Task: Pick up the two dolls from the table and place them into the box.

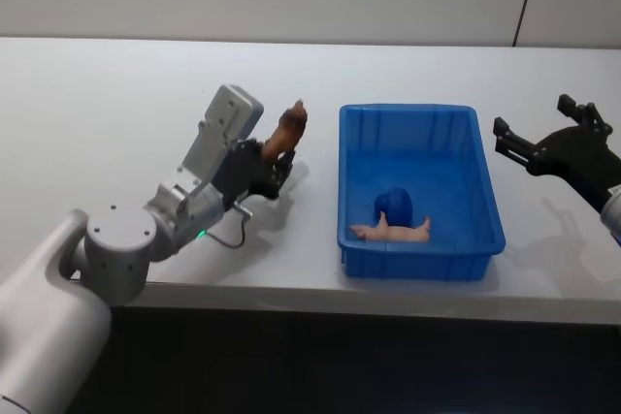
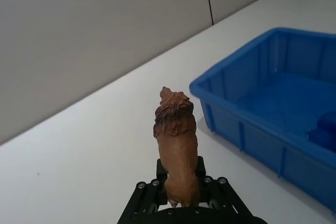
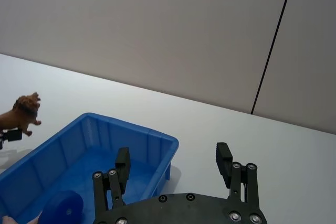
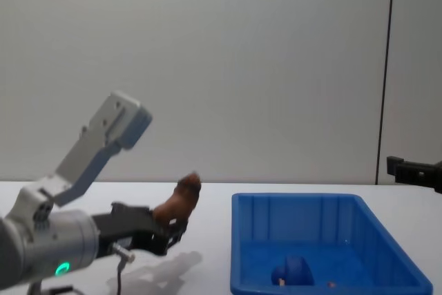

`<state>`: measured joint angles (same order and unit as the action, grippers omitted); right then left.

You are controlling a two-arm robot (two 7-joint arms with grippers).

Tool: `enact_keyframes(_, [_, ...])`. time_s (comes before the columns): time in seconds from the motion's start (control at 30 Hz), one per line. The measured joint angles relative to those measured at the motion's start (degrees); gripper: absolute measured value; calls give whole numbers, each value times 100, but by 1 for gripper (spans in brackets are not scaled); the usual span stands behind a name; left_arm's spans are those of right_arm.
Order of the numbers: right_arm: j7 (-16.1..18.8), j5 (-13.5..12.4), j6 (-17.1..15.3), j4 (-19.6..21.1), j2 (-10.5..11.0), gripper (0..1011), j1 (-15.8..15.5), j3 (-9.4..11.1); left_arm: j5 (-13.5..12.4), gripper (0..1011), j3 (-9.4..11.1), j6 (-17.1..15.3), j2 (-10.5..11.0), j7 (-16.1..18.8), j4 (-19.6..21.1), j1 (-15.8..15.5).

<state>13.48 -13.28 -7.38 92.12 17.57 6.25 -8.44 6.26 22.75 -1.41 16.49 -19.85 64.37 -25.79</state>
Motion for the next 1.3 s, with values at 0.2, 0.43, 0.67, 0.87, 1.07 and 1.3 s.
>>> enact_keyframes(0.2, [0,0,0,0,0,1003,0,0,-122,278,-16,42,-38,-83,274,-127])
enact_keyframes(0.43, [0,0,0,0,0,1003,0,0,-238,278,21,116,-159,-296,439,-320])
enact_keyframes(0.67, [0,0,0,0,0,1003,0,0,-297,278,129,204,-351,-576,412,-538])
enact_keyframes(0.87, [0,0,0,0,0,1003,0,0,-301,359,236,289,-521,-774,249,-706])
enact_keyframes(1.07, [0,-1,0,0,0,1003,0,0,-280,559,314,382,-639,-893,99,-812])
enact_keyframes(1.3, [0,-1,0,0,0,1003,0,0,-187,769,347,497,-684,-951,40,-841])
